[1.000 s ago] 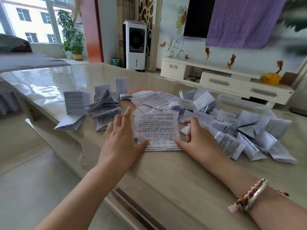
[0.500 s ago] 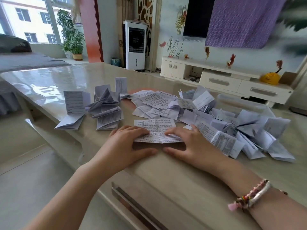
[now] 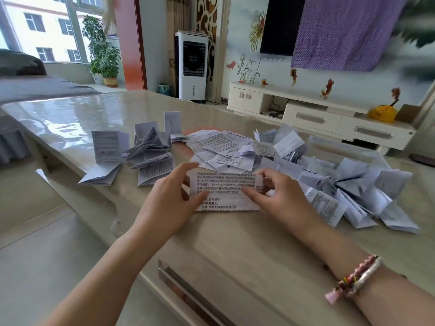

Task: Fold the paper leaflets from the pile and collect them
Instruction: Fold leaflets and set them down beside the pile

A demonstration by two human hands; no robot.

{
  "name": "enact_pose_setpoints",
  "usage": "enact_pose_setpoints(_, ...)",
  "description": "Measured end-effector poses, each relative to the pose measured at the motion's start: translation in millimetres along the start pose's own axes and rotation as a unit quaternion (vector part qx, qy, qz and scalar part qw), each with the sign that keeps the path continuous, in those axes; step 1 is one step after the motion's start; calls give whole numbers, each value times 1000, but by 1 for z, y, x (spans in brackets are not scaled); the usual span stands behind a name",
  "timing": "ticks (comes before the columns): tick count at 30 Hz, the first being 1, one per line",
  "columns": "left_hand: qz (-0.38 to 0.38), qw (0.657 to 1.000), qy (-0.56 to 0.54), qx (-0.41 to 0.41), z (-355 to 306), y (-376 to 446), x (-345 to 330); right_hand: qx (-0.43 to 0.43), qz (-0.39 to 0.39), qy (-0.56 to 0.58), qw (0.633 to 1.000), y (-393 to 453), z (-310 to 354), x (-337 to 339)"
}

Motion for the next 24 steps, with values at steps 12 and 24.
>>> enact_pose_setpoints(12, 41, 980, 163, -107, 1, -4, -12, 122, 84, -153, 977, -5, 13, -17)
enact_pose_setpoints(24, 69, 967, 189, -157, -7, -5, -16, 186, 87, -223, 953, -9, 19, -15)
Point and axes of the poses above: each hand's wrist, its own y-axis towards the middle knuckle, its own x-axis out of the back of the hand, z = x × y, the point moved 6 cm from there along y, towards the middle knuckle, and after that the axes turned 8 degrees about -y, right-handed, at the moved point
